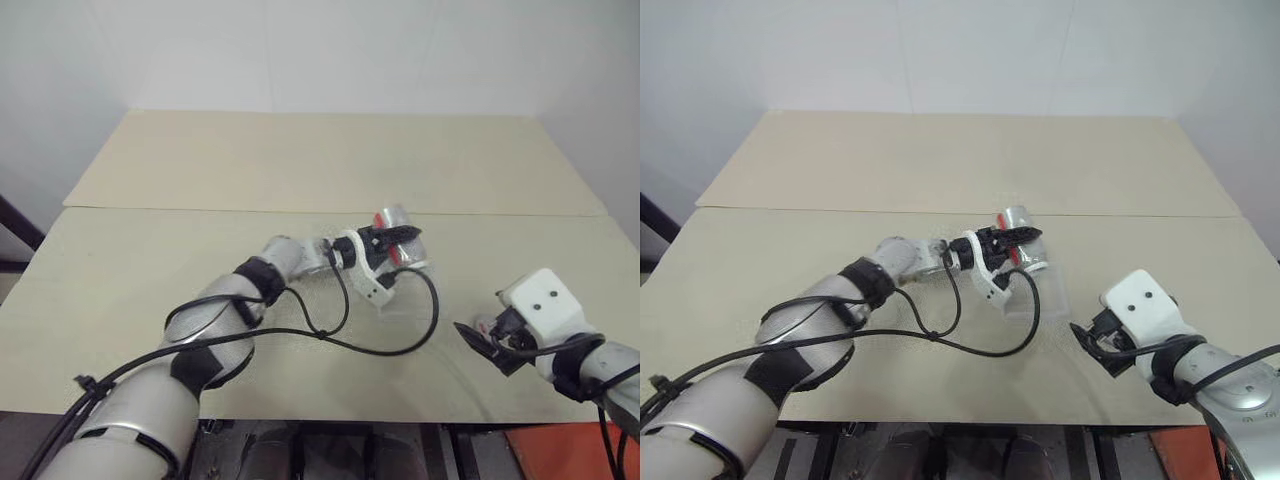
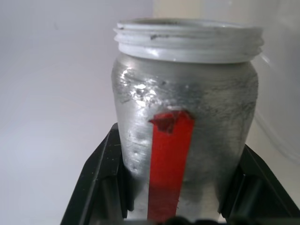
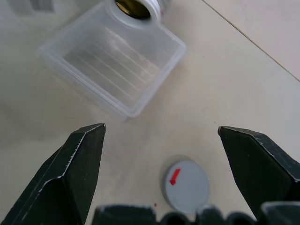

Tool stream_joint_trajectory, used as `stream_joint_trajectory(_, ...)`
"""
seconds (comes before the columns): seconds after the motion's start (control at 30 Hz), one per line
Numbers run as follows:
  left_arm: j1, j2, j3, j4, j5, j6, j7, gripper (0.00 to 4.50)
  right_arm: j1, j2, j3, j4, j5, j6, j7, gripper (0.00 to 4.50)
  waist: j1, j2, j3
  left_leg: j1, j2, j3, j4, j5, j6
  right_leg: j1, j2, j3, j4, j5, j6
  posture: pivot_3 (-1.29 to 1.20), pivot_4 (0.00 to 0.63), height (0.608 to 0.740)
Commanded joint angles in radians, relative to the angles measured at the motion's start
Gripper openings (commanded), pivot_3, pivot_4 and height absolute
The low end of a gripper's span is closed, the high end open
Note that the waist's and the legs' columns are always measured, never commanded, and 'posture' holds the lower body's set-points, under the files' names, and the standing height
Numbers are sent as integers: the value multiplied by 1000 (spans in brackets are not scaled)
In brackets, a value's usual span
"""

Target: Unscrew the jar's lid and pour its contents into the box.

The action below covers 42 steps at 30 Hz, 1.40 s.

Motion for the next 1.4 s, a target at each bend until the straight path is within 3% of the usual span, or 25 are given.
stream_joint_trajectory(0.03,-81,-49,-65,63,84,52,203,1958,7,6,-31,-32,14,3,-22,4458,1,0,0,0,0,0,0,0,0,0,0,0,0,0,0,0,150,740)
stream_joint_trajectory(0.4,-158,-66,-140,171,136,79,313,1958,28,4,-20,-32,33,-13,-75,4458,-4,0,0,1,1,0,1,0,0,0,-1,0,2,0,1,0,150,740)
stream_joint_trajectory(0.53,-119,-57,-11,177,-32,-64,175,1958,26,11,7,-32,14,-15,-82,4458,-4,0,0,0,1,0,1,0,0,-1,-1,0,2,0,1,0,150,740)
stream_joint_trajectory(0.6,-78,-54,117,171,-198,-154,35,1958,18,19,9,-29,14,-16,-82,4458,-4,0,0,0,1,0,1,0,0,-1,-1,0,2,0,1,0,150,740)
stream_joint_trajectory(0.67,36,-95,392,123,-611,-163,-422,1958,4,31,9,-21,19,-24,-81,4458,-7,2,-1,1,1,0,2,0,0,-1,-2,0,2,0,1,0,150,740)
stream_joint_trajectory(0.73,110,-117,530,41,-832,-109,-692,1958,1,31,12,-14,13,-31,-77,4458,-12,3,-1,1,2,1,5,0,-1,-1,-2,0,3,-1,0,0,150,740)
stream_joint_trajectory(0.83,227,-111,633,-169,-1027,96,-942,1958,-17,31,31,0,5,-40,-78,4458,-22,3,-2,1,2,1,7,1,-1,0,-2,-1,4,-1,0,0,150,740)
stream_joint_trajectory(0.9,279,-105,665,-275,-1078,208,-1010,1958,-26,33,43,10,0,-47,-78,4458,-29,3,-1,2,2,1,8,1,-2,1,-1,0,4,-1,0,0,150,740)
stream_joint_trajectory(1.03,325,-83,686,-389,-1078,316,-1027,1958,-32,31,78,28,-22,-69,-77,4458,-31,3,-2,5,1,1,8,1,-2,3,-1,1,4,-1,0,0,150,740)
stream_joint_trajectory(1.13,315,-41,638,-395,-962,219,-951,1958,-35,30,86,40,-34,-84,-72,4458,-30,3,-2,6,1,1,8,1,-2,3,-1,1,4,0,0,0,150,740)
stream_joint_trajectory(1.27,196,88,428,-316,-543,-9,-591,1958,-27,15,104,50,-60,-106,-73,4458,-26,3,-1,5,0,1,7,1,-2,3,-1,1,4,0,0,0,150,740)
stream_joint_trajectory(1.4,72,106,279,-192,-311,-85,-285,1958,-18,21,117,45,-77,-115,-74,4458,-8,3,-2,4,0,0,7,0,0,3,-1,1,4,0,0,0,150,740)
